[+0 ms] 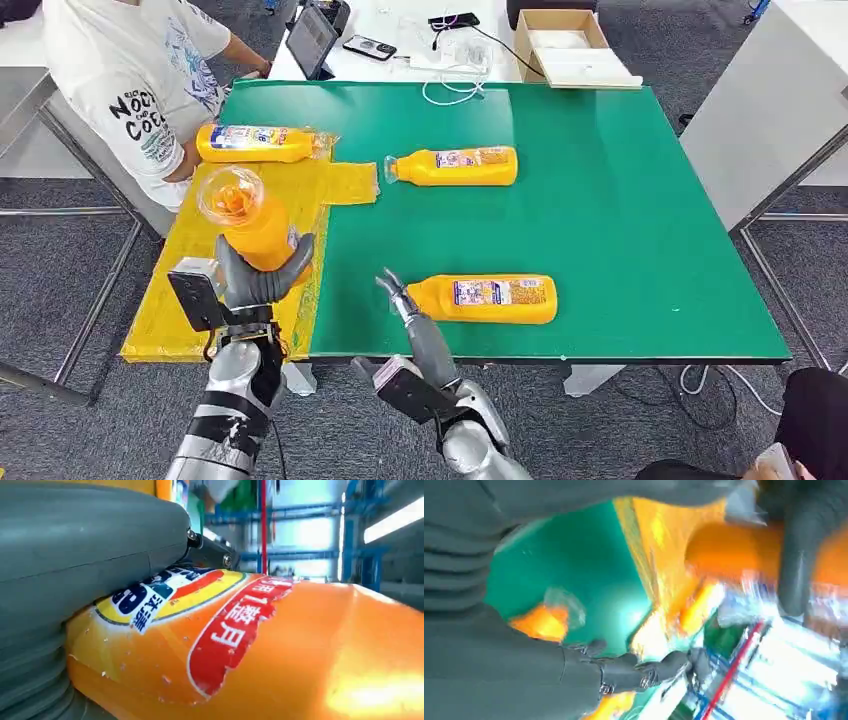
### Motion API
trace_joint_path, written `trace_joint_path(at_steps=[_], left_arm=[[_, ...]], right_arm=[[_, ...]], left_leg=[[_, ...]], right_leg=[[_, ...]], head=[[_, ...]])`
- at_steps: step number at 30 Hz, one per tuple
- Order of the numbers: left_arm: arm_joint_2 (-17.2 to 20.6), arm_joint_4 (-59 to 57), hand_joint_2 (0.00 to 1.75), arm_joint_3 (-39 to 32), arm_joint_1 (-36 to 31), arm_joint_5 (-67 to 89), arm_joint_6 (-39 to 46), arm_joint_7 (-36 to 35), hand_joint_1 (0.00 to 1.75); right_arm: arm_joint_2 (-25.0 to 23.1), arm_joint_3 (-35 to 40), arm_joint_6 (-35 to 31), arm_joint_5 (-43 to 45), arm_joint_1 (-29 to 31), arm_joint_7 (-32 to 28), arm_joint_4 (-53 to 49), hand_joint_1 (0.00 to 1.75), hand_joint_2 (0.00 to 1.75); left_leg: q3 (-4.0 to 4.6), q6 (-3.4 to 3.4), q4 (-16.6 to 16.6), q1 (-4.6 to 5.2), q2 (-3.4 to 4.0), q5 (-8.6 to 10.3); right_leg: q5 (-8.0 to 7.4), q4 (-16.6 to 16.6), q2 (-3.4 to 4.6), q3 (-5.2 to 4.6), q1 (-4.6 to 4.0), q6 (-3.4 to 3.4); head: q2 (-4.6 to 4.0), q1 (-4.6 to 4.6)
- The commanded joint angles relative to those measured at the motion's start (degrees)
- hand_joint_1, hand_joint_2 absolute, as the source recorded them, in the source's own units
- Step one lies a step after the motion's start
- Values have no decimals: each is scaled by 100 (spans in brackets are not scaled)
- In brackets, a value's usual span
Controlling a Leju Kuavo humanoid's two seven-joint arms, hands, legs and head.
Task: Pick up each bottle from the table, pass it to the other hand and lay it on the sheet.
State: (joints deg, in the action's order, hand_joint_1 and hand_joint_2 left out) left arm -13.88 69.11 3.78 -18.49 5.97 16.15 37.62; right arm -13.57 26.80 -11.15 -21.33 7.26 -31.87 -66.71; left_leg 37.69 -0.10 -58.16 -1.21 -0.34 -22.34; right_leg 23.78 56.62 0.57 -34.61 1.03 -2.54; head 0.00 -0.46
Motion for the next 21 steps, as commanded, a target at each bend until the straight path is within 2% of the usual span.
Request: trace_joint_path(at_steps=[1, 5, 8, 9, 16, 18, 21], left_arm=[[134, -762, 175, -408, -512, 46, 29, 44, 175], [373, -1447, 175, -674, -937, 658, 965, 158, 175], [700, -2286, 175, -584, -1251, 1965, 2023, -1, 175], [832, -2612, 175, -483, -1356, 2671, 2385, -305, 175], [831, -2785, 175, -575, -1413, 2780, 2385, -250, 175], [849, -2761, 175, -1053, -1358, 5235, 2385, -1209, 175], [1228, -3542, 175, -917, -1529, 7054, 2385, -2072, 175]], right_arm=[[250, -41, -8, 38, -21, -3, -303, 0, 0], [217, -275, -369, 302, -118, -197, -590, 0, 0], [101, -474, -831, 557, -272, -472, -1056, 0, 0], [70, -516, -1012, 587, -299, -520, -1187, 0, 0], [99, -489, -1095, 603, -337, -502, -1330, 0, 0], [13, -610, -1447, 833, -336, -700, -1434, 0, 0], [-16, -742, -1583, 1154, -382, -767, -1800, 0, 0]], left_leg=[[-35, 9, 6, 4, -5, -12], [-29, 5, 3, 2, -3, -10], [-36, 4, 7, 3, -6, -8], [-40, 4, 7, 2, -3, -10], [-21, 6, 3, 1, 3, -9], [-39, 9, 1, 0, 0, -18], [-18, 3, 3, 2, 9, -8]], right_leg=[[14, -8, -14, 39, -1, 11], [12, -2, -11, 33, -1, 14], [13, -1, -16, 38, -1, 19], [14, -1, -14, 41, -3, 20], [9, -3, -4, 21, -2, 9], [19, -3, -10, 42, -5, 14], [7, 0, 4, 17, 0, 10]], head=[[0, -2], [0, -2], [0, -4], [0, 0], [0, 0], [0, -2], [0, -2]])
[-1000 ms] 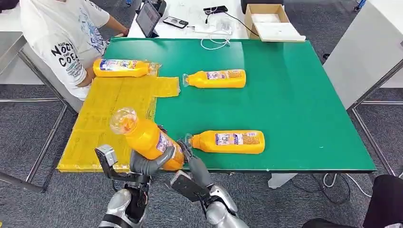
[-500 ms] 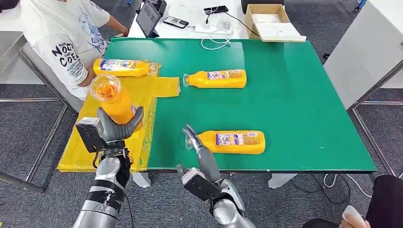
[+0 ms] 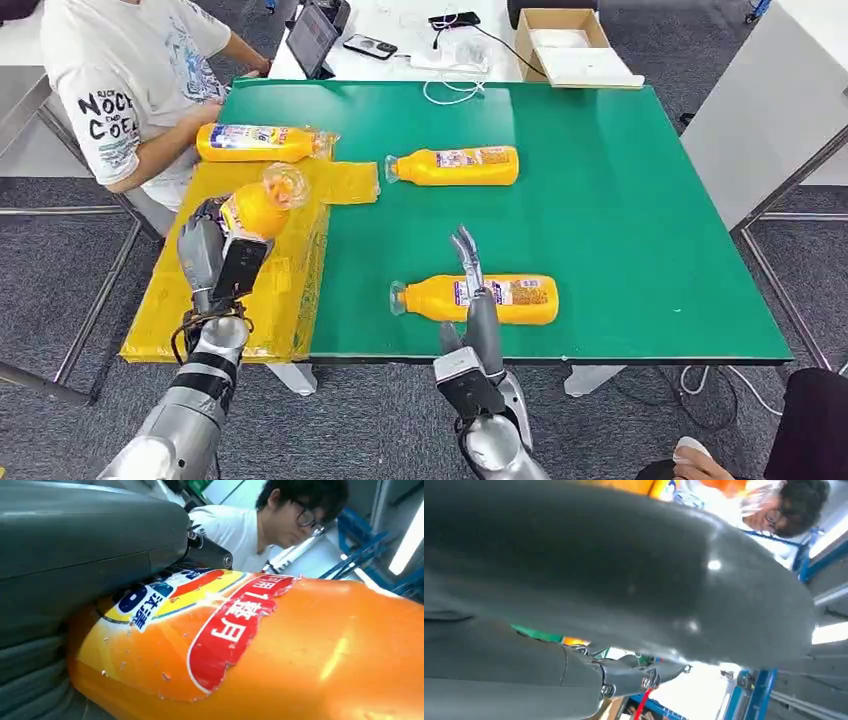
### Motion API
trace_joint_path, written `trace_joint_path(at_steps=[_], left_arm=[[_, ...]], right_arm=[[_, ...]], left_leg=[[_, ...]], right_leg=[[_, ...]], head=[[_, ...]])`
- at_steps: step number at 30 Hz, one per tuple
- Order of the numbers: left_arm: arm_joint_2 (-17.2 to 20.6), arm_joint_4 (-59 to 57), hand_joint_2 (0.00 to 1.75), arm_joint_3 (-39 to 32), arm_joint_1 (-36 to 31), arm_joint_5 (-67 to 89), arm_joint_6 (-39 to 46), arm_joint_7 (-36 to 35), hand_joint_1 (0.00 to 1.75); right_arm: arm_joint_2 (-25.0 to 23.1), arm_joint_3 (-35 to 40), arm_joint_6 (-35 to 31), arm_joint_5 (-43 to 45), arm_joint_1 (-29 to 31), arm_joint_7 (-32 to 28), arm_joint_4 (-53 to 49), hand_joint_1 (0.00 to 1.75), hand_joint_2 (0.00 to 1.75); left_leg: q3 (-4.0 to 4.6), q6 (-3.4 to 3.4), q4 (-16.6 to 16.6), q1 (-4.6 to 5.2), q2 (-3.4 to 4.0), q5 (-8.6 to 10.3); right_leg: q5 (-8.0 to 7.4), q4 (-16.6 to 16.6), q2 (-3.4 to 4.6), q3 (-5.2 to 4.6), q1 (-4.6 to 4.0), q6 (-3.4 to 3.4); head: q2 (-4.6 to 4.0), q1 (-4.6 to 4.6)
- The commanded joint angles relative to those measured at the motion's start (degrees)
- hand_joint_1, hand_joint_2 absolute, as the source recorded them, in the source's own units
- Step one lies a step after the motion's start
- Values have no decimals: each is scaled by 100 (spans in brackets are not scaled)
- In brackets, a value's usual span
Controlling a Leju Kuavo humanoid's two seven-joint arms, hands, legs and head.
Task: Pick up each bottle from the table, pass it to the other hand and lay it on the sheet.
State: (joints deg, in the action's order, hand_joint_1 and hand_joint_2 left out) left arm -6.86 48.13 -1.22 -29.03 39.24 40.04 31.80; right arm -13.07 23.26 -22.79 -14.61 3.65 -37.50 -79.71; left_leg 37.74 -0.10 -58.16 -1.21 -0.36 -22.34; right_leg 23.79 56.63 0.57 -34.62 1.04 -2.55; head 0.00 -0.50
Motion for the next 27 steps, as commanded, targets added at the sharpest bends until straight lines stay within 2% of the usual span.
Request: trace_joint_path(at_steps=[1, 5, 7, 12, 14, 21, 23, 25, 26, 27], left_arm=[[620, -1849, 175, -319, -610, 3980, -4, -1695, 175], [871, -2758, 175, 79, -849, 4732, -279, -2289, 175], [909, -2854, 175, 134, -854, 4804, -504, -2317, 175], [1072, -2962, 175, 1024, -836, 5076, -865, -2629, 175], [1063, -2998, 175, 1086, -846, 5076, -976, -2586, 175], [984, -3011, 175, 900, -848, 4796, -1249, -2388, 175], [785, -2969, 175, 166, -819, 3864, -1820, -1842, 175], [712, -2960, 175, -52, -816, 3572, -2025, -1682, 175], [712, -2960, 175, -52, -816, 3572, -2025, -1682, 159], [675, -2951, 175, -168, -812, 3402, -2164, -1577, 12]], right_arm=[[-56, -418, -441, 523, -26, -206, -576, 0, 175], [-44, -525, -509, 577, -9, -213, -654, 0, 175], [-49, -541, -500, 586, 18, -210, -582, 0, 175], [-72, -586, -439, 659, 54, -216, -474, 0, 175], [-70, -588, -425, 668, 52, -212, -451, 0, 175], [-84, -593, -405, 671, 36, -201, -417, 0, 175], [-109, -616, -392, 646, 13, -165, -391, 0, 175], [-112, -617, -381, 628, 11, -149, -379, 0, 175], [-112, -617, -381, 628, 11, -149, -379, 0, 175], [-110, -611, -359, 609, 20, -126, -358, 0, 175]], left_leg=[[-36, 5, 3, 2, 15, -14], [-21, 2, 4, 1, 10, -5], [-37, 4, 4, 1, 11, -11], [-17, 3, 1, -3, 8, -6], [-26, 5, 4, 0, 1, -7], [-39, 3, 7, 2, 2, -5], [-62, 5, 9, 2, 6, -9], [-70, 6, 11, 3, -1, -7], [-67, 5, 11, 3, -3, -6], [-79, 6, 14, 3, 0, -8]], right_leg=[[10, 0, 7, 31, -2, 15], [4, -1, 2, 13, -2, 11], [11, -1, -2, 27, -4, 16], [6, -2, -2, 10, -6, 8], [9, -3, -6, 24, -2, 9], [3, -5, 3, 37, -1, 9], [6, -7, 4, 58, -2, 14], [6, -9, -3, 67, -2, 13], [6, -8, -4, 64, -1, 11], [8, -12, -4, 77, -2, 15]], head=[[0, 2], [0, 2], [0, 2], [0, 2], [0, 0], [0, 2], [0, 2], [0, 2], [0, 4], [0, 2]])
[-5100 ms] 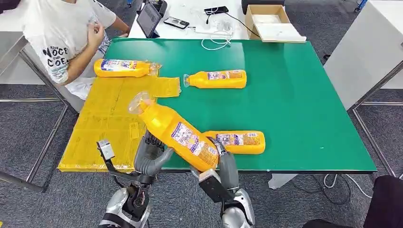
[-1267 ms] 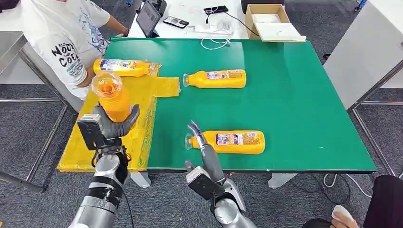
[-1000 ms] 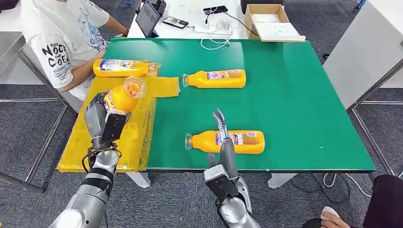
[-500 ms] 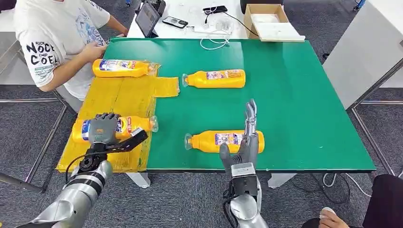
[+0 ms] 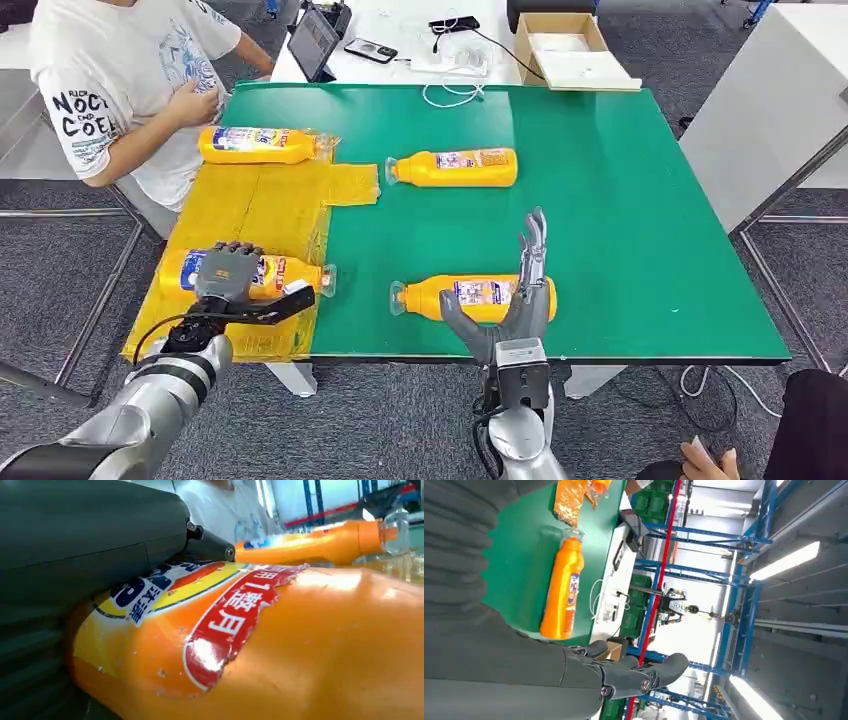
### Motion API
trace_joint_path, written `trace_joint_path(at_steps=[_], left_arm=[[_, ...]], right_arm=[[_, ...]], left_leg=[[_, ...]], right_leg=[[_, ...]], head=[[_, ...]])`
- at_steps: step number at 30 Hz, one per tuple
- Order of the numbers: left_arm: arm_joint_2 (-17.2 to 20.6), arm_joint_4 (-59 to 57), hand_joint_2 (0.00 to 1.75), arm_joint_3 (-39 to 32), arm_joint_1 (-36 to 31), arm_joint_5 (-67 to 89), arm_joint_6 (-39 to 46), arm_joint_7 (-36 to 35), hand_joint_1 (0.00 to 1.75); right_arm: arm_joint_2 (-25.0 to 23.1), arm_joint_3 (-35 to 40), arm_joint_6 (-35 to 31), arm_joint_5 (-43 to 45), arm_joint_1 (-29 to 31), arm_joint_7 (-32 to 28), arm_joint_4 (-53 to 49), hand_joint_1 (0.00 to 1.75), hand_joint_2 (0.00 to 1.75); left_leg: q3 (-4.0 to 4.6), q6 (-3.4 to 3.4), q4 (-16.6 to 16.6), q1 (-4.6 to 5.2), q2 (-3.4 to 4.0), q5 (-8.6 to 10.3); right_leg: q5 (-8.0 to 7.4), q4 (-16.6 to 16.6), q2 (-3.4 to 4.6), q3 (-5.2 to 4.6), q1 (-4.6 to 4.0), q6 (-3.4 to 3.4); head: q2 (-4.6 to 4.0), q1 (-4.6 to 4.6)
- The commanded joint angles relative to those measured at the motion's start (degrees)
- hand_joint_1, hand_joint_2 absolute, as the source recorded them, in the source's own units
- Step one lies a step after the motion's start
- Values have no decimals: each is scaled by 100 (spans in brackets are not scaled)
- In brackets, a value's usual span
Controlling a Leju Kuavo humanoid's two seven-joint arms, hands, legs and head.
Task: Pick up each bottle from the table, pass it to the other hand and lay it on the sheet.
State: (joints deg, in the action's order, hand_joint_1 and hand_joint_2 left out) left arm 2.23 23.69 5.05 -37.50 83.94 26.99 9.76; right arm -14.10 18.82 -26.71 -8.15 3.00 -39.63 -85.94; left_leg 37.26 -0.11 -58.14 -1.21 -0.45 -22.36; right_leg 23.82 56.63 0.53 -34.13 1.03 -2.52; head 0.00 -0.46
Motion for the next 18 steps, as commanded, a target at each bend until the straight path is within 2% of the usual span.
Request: trace_joint_path(at_steps=[1, 2, 9, 10, 13, 18], left_arm=[[-303, -484, 175, -1138, 41, -1552, -1221, 898, 0], [-325, -477, 0, -1232, 48, -1696, -1373, 947, 0], [-391, -495, 0, -1564, 53, -2524, -2445, 1168, 0], [-383, -500, 0, -1581, 54, -2616, -2550, 1160, 0], [-355, -522, 0, -1622, 63, -2853, -2841, 1212, 0], [-340, -529, 0, -1775, 94, -3242, -3240, 1354, 0]], right_arm=[[-9, -162, 69, -71, 97, 122, 301, 0, 175], [-14, -162, 83, -89, 105, 132, 330, 0, 175], [-37, -159, 278, -139, 216, 197, 733, 0, 175], [-42, -172, 287, -139, 222, 196, 758, 0, 175], [-37, -208, 354, -114, 279, 216, 868, 0, 175], [-41, -267, 434, -64, 326, 238, 995, 0, 175]], left_leg=[[-34, 7, 12, 3, 11, -6], [-39, 8, 14, 4, 8, -6], [-47, 10, 17, 6, -1, -2], [-49, 6, 12, 8, -28, 0], [-70, 7, 12, 8, -48, 0], [-92, 1, 32, 11, -26, -6]], right_leg=[[4, -11, 3, 30, -1, 11], [4, -14, -1, 37, 0, 13], [2, -18, -10, 50, 3, 13], [8, -10, -28, 56, 11, 4], [21, -12, -47, 52, 10, 2], [20, -28, -26, 45, 10, 26]], head=[[0, 0], [0, 0], [0, -2], [0, 0], [0, -2], [0, -2]])
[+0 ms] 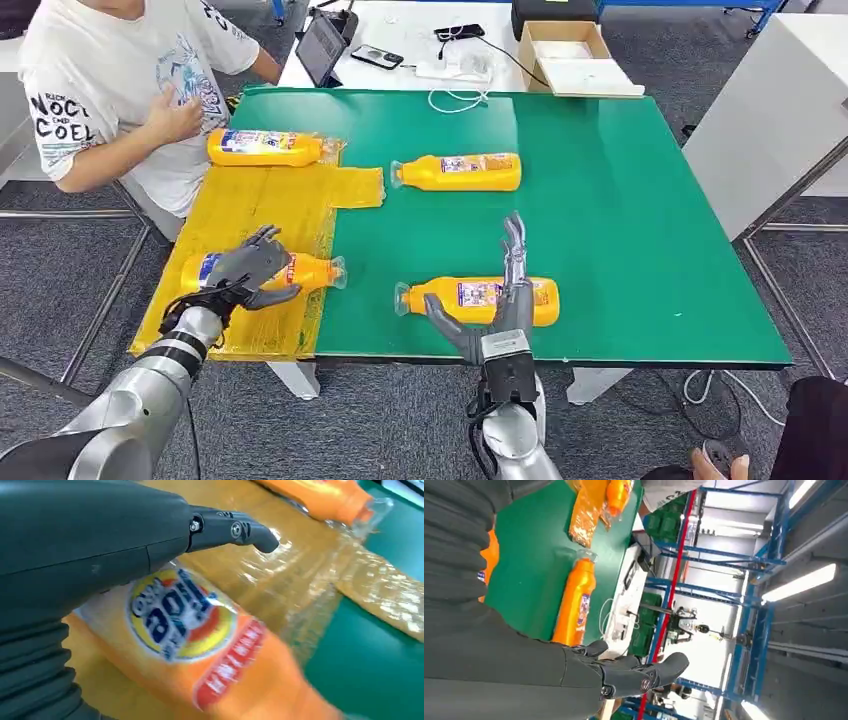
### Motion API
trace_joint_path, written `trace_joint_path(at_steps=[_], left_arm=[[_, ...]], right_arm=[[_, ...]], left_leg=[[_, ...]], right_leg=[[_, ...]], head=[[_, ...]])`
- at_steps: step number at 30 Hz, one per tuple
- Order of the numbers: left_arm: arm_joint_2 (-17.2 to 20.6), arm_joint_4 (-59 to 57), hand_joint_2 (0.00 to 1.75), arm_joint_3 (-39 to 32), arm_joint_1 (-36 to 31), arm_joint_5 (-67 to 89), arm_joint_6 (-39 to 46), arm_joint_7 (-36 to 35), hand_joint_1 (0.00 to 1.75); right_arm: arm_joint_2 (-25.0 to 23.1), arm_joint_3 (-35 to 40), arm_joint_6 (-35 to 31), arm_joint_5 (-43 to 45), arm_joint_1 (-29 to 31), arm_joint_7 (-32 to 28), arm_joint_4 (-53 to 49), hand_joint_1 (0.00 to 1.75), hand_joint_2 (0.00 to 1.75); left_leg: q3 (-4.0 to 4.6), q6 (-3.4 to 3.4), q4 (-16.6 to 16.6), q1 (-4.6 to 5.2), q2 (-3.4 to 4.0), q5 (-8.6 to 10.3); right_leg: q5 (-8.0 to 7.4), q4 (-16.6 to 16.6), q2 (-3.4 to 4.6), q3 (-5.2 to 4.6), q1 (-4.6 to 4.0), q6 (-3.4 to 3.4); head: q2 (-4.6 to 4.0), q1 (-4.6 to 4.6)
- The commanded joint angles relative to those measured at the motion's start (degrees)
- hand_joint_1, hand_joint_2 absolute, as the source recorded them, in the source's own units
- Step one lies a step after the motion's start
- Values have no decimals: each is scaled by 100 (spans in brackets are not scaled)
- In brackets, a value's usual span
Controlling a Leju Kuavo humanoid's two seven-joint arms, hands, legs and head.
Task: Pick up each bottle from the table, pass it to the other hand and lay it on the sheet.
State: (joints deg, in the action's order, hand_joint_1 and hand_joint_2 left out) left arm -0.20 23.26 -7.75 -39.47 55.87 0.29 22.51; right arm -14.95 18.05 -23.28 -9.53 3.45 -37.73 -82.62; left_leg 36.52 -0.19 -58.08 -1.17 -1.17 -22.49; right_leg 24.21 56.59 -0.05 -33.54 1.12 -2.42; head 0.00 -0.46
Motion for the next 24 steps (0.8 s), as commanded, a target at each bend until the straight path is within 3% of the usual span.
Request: trace_joint_path(at_steps=[1, 8, 10, 12, 13, 14, 19, 24], left_arm=[[-104, -479, 0, -490, 286, -438, -571, 79, 0], [-222, -350, 0, -826, 282, -997, -633, 317, 0], [-452, 29, 0, -1030, 360, -1498, 166, 824, 0], [-801, 673, 0, -1031, 525, -1782, 1986, 1512, 0], [-879, 934, 175, -927, 615, -1922, 2406, 1745, 0], [-966, 1598, 175, -722, 865, -2290, 2656, 1749, 0], [-945, 1800, 175, -605, 973, -2458, 2679, 1749, 0], [-1004, 3775, 175, 510, 1939, -3580, 3114, 1749, 0]], right_arm=[[46, -192, 93, 73, 279, 48, 665, 0, 175], [47, -193, 112, 45, 249, 39, 640, 0, 175], [85, -168, 94, -129, 182, 99, 590, 0, 175], [175, -55, 66, -546, 87, 312, 559, 0, 175], [252, 54, 120, -818, 104, 491, 631, 0, 175], [333, 132, 178, -1043, 172, 597, 768, 0, 175], [357, 93, 202, -1103, 225, 605, 849, 0, 175], [1235, 136, 595, -2645, 651, 1895, 1224, 0, 175]], left_leg=[[-22, 11, 15, 5, 21, 3], [-28, 12, 18, 5, 36, 8], [-23, 13, 15, 4, 24, 8], [-21, 14, 11, 4, 9, 8], [-19, 15, 11, 3, 11, 8], [-14, 15, 8, 1, -2, 8], [28, 15, -1, -2, 37, 5], [42, 22, -3, -2, 46, 0]], right_leg=[[-11, -13, 14, 45, 2, 0], [-20, -15, 24, 49, 0, 2], [-18, -13, 13, 49, -1, 0], [-13, -11, 0, 52, 0, -4], [-14, -14, 0, 50, -1, -4], [-12, -13, -11, 48, -3, -5], [-21, -7, 9, -8, -5, -4], [-20, -10, 16, -14, -8, -2]], head=[[0, -2], [0, 0], [0, 0], [0, 0], [0, 0], [0, -2], [0, -2], [0, 0]])
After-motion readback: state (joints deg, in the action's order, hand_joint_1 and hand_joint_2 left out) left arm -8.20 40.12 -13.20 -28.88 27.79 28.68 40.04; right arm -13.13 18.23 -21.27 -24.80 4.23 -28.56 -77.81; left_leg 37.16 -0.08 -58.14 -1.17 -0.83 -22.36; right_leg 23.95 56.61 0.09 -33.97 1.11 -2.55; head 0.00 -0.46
